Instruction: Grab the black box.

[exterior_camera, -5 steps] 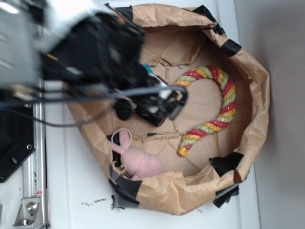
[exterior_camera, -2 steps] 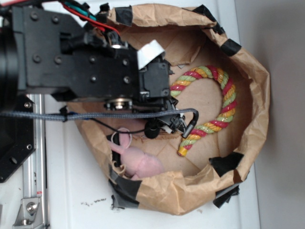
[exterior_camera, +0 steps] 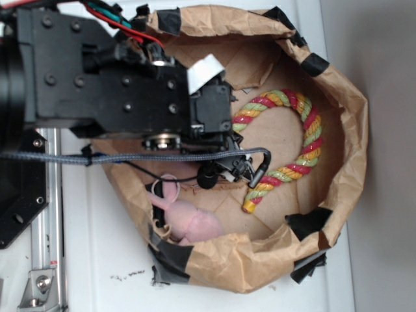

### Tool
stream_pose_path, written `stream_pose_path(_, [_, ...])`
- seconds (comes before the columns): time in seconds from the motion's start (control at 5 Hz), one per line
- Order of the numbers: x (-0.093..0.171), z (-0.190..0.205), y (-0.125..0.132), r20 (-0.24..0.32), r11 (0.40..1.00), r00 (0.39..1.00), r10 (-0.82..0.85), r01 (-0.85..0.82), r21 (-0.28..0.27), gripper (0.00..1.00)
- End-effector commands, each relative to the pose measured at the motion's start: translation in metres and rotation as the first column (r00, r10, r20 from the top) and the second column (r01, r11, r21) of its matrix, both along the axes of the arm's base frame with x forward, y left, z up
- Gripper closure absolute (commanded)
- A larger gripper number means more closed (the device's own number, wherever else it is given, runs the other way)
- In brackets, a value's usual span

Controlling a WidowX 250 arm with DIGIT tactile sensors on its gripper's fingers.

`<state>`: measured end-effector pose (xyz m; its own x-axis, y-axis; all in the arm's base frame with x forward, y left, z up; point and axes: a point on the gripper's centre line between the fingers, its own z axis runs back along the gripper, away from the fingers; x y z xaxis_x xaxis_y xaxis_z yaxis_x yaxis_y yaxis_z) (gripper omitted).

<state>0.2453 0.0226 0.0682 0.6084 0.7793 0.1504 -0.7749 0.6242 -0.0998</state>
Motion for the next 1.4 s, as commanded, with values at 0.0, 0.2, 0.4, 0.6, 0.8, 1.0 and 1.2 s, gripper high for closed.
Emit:
stream_pose_path(0.0, [0.024,-0.058,-0.013,0.038,0.989,0.989,-0.141,0.140,0.043,0.00])
stream_pose_path(0.2, [0.025,-0.069,-0.020,0.000,0.982,0.984,-0.179,0.179,0.059,0.38])
stream_pose_path(0.4, [0.017,-0.030,-0.012,-0.039,0.976,0.980,-0.195,0.198,0.094,1.00])
stream_pose_path(0.6, [0.016,0.011,0.002,-0.050,0.941,0.949,-0.312,0.316,0.118,1.00])
stream_pose_path(0.8, [0.019,0.062,0.027,0.043,0.817,0.849,-0.527,0.493,0.300,1.00])
stream_pose_path(1.0, [0.031,0.114,0.024,0.034,0.705,0.747,-0.664,0.609,0.364,1.00])
stream_pose_path(1.2, [0.036,0.162,0.015,0.022,0.655,0.670,-0.742,0.718,0.236,1.00])
